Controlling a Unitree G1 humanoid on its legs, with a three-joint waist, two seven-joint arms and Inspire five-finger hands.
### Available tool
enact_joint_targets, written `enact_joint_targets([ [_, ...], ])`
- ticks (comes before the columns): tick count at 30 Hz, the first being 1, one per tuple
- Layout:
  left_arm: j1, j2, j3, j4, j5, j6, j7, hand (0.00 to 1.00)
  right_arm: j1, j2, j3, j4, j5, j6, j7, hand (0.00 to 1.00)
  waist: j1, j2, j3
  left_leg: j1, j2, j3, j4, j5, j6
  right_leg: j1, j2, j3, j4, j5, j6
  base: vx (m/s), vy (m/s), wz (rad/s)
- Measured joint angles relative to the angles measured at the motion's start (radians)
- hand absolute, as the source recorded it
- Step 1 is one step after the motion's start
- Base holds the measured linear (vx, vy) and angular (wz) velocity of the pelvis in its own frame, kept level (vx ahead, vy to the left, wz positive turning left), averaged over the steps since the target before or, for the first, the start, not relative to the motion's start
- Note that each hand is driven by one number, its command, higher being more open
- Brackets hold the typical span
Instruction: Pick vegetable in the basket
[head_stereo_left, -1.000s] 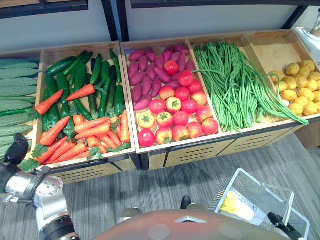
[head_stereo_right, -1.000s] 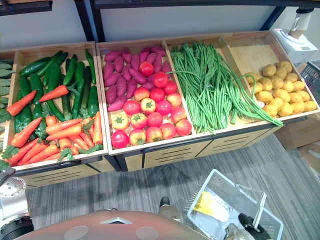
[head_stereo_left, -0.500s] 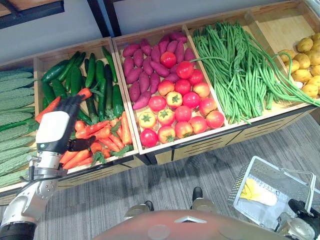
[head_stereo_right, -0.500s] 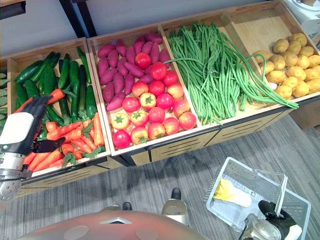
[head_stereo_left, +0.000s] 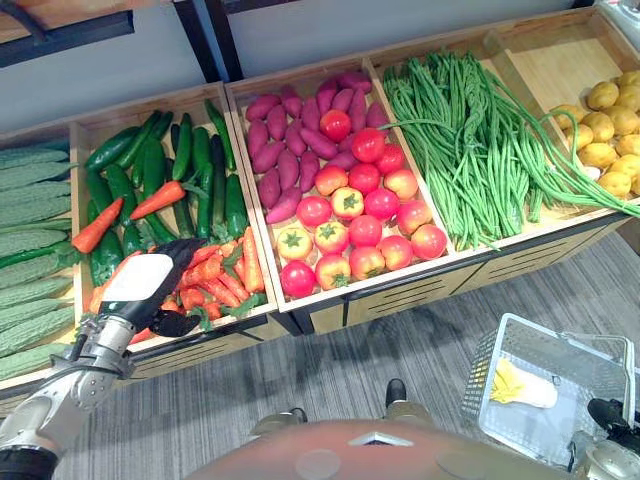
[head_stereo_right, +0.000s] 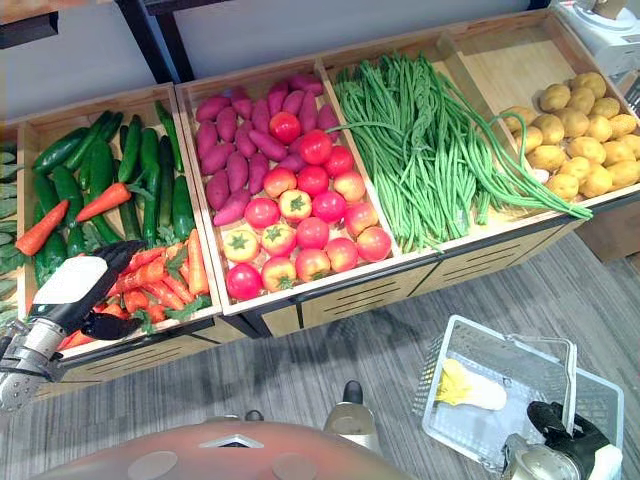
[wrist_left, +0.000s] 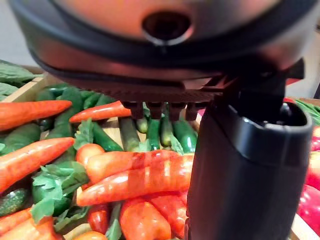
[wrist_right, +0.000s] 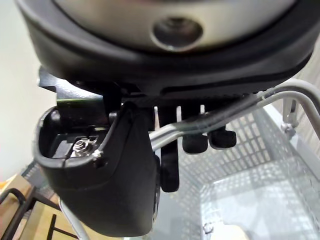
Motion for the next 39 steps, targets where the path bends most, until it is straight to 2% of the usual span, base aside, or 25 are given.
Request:
enact_joint_targets([
  [8, -0.096, -0.007, -0.031, 0.047, 0.008, 0.051, 0.01, 1.0, 0.011, 0.0, 0.0, 0.0, 0.0, 0.002, 0.001, 0.0, 0.015, -0.014, -0.013, -0.003, -0.001, -0.001, -0.001, 0.007, 0.001, -0.011, -0.004, 0.0, 0.02, 0.0, -0.001, -0.01, -0.003, 0.0],
  [12, -0.174, -0.046, -0.094, 0.106, 0.015, 0.052, 0.018, 1.0, 0.018, 0.005, -0.006, 0.0, 0.0, 0.004, 0.001, 0.0, 0.025, -0.018, -0.019, -0.005, -0.004, -0.009, 0.001, 0.017, 0.0, -0.012, -0.018, -0.012, 0.029, 0.001, 0.0, -0.05, -0.001, 0.07],
  [16, -0.202, -0.084, -0.109, 0.144, 0.016, 0.066, 0.024, 1.0, 0.018, 0.041, -0.021, -0.025, 0.0, 0.007, 0.001, 0.0, 0.027, -0.024, -0.015, -0.014, -0.005, -0.019, 0.0, 0.026, 0.0, -0.014, -0.023, -0.025, 0.03, 0.002, 0.001, -0.07, -0.019, 0.1],
  [18, -0.213, -0.096, -0.109, 0.144, 0.021, 0.073, 0.025, 1.0, 0.023, 0.072, -0.025, -0.049, -0.004, 0.012, 0.001, 0.0, 0.027, -0.037, -0.007, -0.035, 0.001, -0.013, 0.004, 0.011, -0.006, -0.019, -0.024, -0.037, 0.029, 0.002, 0.003, -0.1, -0.038, 0.18],
  [21, -0.251, -0.113, -0.109, 0.144, 0.044, 0.074, 0.027, 1.0, 0.033, 0.074, -0.024, -0.072, -0.029, 0.03, 0.001, 0.0, 0.036, -0.036, 0.004, -0.05, 0.023, 0.053, 0.019, 0.015, -0.011, -0.024, -0.028, -0.047, 0.029, 0.004, 0.005, -0.06, -0.029, 0.18],
  [24, -0.284, -0.121, -0.109, 0.144, 0.046, 0.081, 0.03, 1.0, 0.041, 0.073, -0.022, -0.097, -0.047, 0.031, 0.001, 0.0, 0.05, -0.04, 0.008, -0.066, 0.02, 0.051, 0.023, 0.027, -0.01, -0.035, -0.032, -0.049, 0.029, 0.007, 0.008, 0.0, 0.003, 0.04],
  [29, -0.331, -0.133, -0.109, 0.144, 0.046, 0.099, 0.031, 1.0, 0.037, 0.073, -0.019, -0.143, -0.047, 0.031, 0.001, 0.0, 0.054, -0.048, 0.041, -0.077, 0.016, 0.042, 0.037, 0.028, -0.011, -0.034, -0.039, -0.058, 0.03, 0.008, 0.01, 0.01, 0.008, 0.07],
  [35, -0.359, -0.143, -0.108, 0.144, 0.046, 0.115, 0.036, 1.0, 0.034, 0.073, -0.019, -0.154, -0.047, 0.028, 0.002, 0.0, 0.058, -0.073, 0.086, -0.077, 0.013, 0.038, 0.039, 0.028, -0.011, -0.037, -0.042, -0.062, 0.032, 0.009, 0.011, 0.0, 0.001, 0.01],
  [39, -0.374, -0.15, -0.106, 0.144, 0.046, 0.12, 0.041, 1.0, 0.031, 0.073, -0.018, -0.154, -0.048, 0.028, 0.002, 0.0, 0.061, -0.066, 0.093, -0.077, 0.009, 0.041, 0.038, 0.027, -0.011, -0.042, -0.047, -0.062, 0.037, 0.009, 0.012, 0.0, 0.0, 0.0],
])
